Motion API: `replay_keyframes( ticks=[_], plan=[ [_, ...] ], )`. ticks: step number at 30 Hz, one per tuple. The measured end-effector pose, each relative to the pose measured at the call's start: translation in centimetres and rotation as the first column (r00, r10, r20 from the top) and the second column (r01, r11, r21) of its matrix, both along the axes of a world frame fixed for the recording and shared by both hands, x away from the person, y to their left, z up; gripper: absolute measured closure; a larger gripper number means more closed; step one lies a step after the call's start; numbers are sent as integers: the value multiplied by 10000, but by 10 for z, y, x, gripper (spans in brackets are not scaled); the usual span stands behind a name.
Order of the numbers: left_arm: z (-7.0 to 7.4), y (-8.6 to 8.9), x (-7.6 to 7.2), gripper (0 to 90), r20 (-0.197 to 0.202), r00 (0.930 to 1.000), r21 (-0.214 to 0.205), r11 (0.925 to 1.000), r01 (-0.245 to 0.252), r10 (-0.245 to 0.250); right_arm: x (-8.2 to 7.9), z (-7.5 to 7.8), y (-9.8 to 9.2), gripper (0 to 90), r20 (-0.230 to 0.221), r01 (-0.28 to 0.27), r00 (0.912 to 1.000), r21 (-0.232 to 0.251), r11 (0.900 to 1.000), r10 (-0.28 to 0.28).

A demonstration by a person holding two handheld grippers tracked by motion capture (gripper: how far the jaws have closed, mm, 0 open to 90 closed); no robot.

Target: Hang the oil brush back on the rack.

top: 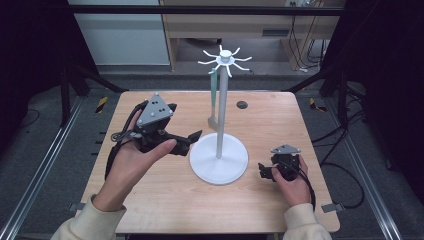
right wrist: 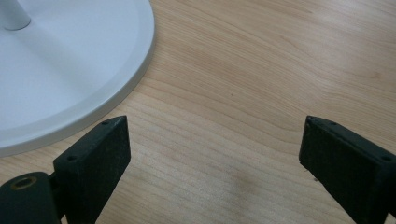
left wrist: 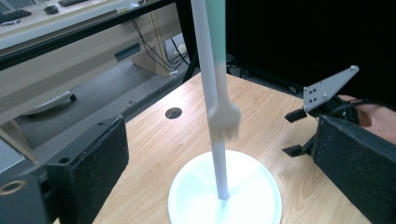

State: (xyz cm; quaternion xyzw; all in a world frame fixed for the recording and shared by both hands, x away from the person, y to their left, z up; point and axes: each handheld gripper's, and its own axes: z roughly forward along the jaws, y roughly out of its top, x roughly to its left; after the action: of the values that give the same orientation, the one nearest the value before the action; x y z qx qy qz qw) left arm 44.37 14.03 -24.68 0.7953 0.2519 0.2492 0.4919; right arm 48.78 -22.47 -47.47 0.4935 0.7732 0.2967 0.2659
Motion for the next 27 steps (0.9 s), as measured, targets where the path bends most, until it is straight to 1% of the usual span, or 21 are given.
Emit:
replay_keyframes(
  ticks=[1,3,4,7,10,11,15,19,20,23,25,27],
  plan=[
    [-1,2,-1,29,32,10000,83,10000,0,0,0,0,0,95,-14,-7,10000,5,10000,7],
    [-2,4,-2,29,73,10000,20,10000,8,-8,0,0,0,94,28,17,10000,17,10000,-18],
    [-3,5,-2,27,71,10000,99,9999,33,-33,0,0,0,95,52,19,10000,7,10000,-19],
    [-5,7,-4,25,57,9999,196,9997,-114,113,0,0,0,95,42,70,10000,72,9999,-70],
    [-9,10,-7,25,88,9999,125,9999,-71,70,0,0,0,94,41,74,10000,66,10000,-75],
    [-11,10,-9,25,81,10000,165,9999,-5,4,0,1,-1,94,34,14,10000,-8,10000,-14],
    [-17,12,-15,25,108,9999,420,9991,86,-91,0,0,0,94,50,59,10000,59,10000,-59],
    [-22,14,-22,24,207,9998,613,9981,-51,38,-1,0,0,94,37,64,10000,56,10000,-64],
    [-24,15,-24,25,197,9998,640,9979,-55,42,-1,0,-1,94,29,16,10000,-19,10000,-16],
    [-30,16,-27,24,185,9998,826,9966,13,-28,0,0,0,94,21,50,10000,6,10000,-50],
    [-35,18,-30,25,249,9997,808,9967,-53,33,-1,0,0,94,34,81,10000,37,10000,-81],
    [-40,20,-32,25,231,9997,863,9963,-45,25,-1,0,0,94,36,87,10000,40,10000,-87]
  ],
)
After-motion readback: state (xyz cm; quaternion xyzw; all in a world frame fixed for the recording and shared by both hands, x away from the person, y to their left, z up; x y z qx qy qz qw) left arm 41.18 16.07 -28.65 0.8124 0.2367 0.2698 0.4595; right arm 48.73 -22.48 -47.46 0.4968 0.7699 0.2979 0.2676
